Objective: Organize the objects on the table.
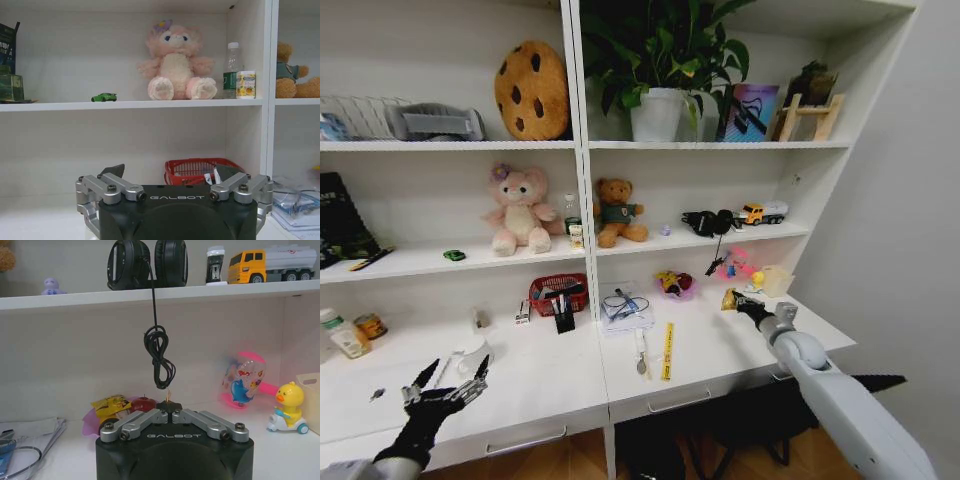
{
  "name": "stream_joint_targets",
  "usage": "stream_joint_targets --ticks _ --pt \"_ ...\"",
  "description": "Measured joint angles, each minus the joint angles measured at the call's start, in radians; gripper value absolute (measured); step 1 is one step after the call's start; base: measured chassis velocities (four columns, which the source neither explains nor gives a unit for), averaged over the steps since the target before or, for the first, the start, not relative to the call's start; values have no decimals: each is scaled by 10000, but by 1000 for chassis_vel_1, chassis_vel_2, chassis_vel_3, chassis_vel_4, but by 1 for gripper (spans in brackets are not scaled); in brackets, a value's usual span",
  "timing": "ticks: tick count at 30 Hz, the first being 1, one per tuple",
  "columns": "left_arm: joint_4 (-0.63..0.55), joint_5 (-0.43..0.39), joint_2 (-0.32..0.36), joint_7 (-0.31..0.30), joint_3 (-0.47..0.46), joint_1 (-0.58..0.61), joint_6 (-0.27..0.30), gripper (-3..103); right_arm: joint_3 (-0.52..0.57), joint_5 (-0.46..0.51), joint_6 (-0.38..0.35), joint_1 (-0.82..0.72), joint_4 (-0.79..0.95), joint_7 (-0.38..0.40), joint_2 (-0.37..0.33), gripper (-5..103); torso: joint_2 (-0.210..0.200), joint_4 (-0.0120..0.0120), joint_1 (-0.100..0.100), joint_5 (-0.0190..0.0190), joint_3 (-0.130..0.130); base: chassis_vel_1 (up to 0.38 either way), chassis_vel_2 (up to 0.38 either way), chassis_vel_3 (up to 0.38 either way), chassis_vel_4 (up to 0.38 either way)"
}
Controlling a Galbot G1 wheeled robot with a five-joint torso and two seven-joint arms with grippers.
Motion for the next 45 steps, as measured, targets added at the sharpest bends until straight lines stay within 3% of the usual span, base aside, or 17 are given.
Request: stream_joint_targets --ticks 14,18,22,31,39,45 --pt "0 0 0 0 0 0 0 100 -17 108 214 -51 175 -262 -18 0 -6 5 14 2 4 -109 101 100 -83" --pt "0 0 1 0 0 0 0 100 -302 160 143 288 12 -568 10 0 -6 -9 11 -1 2 -55 40 17 -27" --pt "0 0 0 1 0 1 0 100 -1217 187 96 1485 -755 -823 263 0 1 4 -6 0 -2 18 -7 -10 15" --pt "0 0 0 0 0 1 0 100 -2870 73 72 3208 -2198 -1267 755 0 0 1 0 -1 1 32 -14 -13 26" --pt "0 0 0 0 0 1 0 100 -3125 -272 153 3504 -2710 -795 1125 0 0 -1 2 -2 1 0 0 0 0" --pt "0 0 0 0 0 1 0 100 -3247 -918 846 3698 -3571 -337 1330 0 0 -3 1 -3 0 0 0 0 0"
